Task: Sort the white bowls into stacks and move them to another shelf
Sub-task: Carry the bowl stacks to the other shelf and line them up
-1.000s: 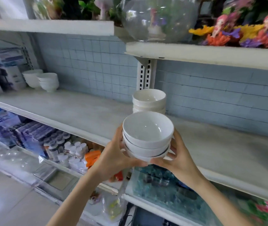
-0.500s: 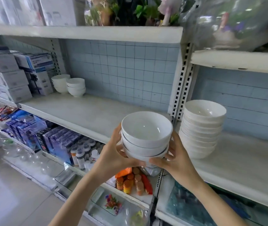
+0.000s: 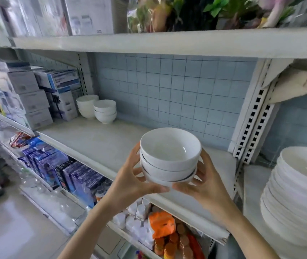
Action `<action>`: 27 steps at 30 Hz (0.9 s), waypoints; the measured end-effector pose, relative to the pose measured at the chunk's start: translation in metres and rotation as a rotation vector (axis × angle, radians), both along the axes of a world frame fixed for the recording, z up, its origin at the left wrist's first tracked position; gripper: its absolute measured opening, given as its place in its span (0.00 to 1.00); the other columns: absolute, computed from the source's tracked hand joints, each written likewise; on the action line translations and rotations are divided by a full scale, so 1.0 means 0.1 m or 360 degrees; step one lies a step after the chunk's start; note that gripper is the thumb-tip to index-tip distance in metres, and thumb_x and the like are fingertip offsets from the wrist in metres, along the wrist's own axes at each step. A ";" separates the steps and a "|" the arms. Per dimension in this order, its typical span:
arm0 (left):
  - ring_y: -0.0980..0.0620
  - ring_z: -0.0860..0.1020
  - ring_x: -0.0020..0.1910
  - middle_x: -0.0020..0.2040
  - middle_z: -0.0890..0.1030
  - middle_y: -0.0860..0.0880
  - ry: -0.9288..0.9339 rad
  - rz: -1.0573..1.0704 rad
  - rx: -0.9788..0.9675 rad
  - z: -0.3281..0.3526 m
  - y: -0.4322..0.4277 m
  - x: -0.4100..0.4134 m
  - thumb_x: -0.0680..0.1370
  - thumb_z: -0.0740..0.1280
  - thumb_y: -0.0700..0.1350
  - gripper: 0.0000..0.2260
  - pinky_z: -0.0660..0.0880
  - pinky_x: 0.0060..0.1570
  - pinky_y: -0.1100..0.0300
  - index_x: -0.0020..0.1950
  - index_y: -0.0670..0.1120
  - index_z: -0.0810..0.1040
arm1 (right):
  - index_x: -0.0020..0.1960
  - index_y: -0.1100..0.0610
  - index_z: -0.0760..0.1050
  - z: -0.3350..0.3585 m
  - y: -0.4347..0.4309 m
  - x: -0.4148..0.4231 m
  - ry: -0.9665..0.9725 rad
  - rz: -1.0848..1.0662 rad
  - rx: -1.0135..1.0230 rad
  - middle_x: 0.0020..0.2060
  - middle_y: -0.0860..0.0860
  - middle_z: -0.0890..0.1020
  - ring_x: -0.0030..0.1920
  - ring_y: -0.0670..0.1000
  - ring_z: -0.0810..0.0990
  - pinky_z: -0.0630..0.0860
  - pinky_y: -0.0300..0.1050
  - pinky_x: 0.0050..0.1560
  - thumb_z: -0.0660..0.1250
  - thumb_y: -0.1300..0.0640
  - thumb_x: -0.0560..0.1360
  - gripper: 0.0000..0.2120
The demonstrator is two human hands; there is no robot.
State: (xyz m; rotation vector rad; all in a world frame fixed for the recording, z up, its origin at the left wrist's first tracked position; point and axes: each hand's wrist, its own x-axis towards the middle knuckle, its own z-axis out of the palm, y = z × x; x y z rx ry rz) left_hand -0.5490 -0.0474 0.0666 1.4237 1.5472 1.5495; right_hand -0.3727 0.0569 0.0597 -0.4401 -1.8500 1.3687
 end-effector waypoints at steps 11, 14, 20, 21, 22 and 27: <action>0.56 0.78 0.59 0.63 0.76 0.62 -0.0100 -0.0006 0.0006 -0.08 0.01 -1.24 0.56 0.83 0.43 0.50 0.78 0.50 0.60 0.70 0.65 0.59 | 0.59 0.24 0.65 -0.04 0.03 -1.28 -0.0019 -0.0035 -0.0045 0.62 0.40 0.76 0.62 0.40 0.75 0.76 0.34 0.53 0.81 0.39 0.49 0.43; 0.58 0.78 0.58 0.62 0.76 0.62 -0.0108 -0.0013 -0.0002 -0.06 -0.10 -1.70 0.56 0.81 0.41 0.49 0.77 0.46 0.64 0.69 0.63 0.60 | 0.59 0.25 0.66 -0.08 -0.12 -1.74 -0.0001 -0.0070 -0.0086 0.61 0.38 0.76 0.62 0.40 0.75 0.75 0.33 0.54 0.81 0.39 0.49 0.42; 0.56 0.77 0.60 0.65 0.75 0.58 -0.0070 -0.0113 -0.0034 -0.05 -0.33 -2.58 0.57 0.83 0.41 0.51 0.79 0.49 0.57 0.72 0.60 0.60 | 0.64 0.35 0.63 -0.08 -0.44 -2.54 -0.0019 -0.0144 -0.0113 0.62 0.40 0.75 0.61 0.37 0.74 0.74 0.30 0.51 0.81 0.40 0.49 0.47; 0.55 0.78 0.60 0.65 0.75 0.57 -0.0079 -0.0134 -0.0031 -0.04 -0.36 -2.69 0.56 0.83 0.40 0.51 0.79 0.49 0.56 0.72 0.59 0.60 | 0.64 0.35 0.63 -0.07 -0.49 -2.66 -0.0019 -0.0166 -0.0102 0.61 0.40 0.75 0.61 0.37 0.74 0.74 0.30 0.51 0.81 0.42 0.50 0.47; 0.54 0.78 0.59 0.65 0.75 0.56 -0.0096 -0.0153 -0.0022 -0.04 -0.38 -2.79 0.57 0.83 0.39 0.51 0.80 0.48 0.56 0.72 0.59 0.60 | 0.65 0.36 0.63 -0.07 -0.53 -2.75 -0.0010 -0.0183 -0.0101 0.61 0.40 0.75 0.61 0.37 0.74 0.74 0.29 0.51 0.81 0.43 0.51 0.46; 0.55 0.78 0.60 0.65 0.75 0.58 -0.0173 -0.0228 0.0020 -0.08 -0.39 -3.24 0.56 0.83 0.41 0.49 0.79 0.48 0.60 0.69 0.63 0.63 | 0.65 0.37 0.64 -0.07 -0.59 -3.18 -0.0003 -0.0233 -0.0170 0.60 0.39 0.77 0.60 0.38 0.75 0.74 0.30 0.50 0.81 0.39 0.48 0.49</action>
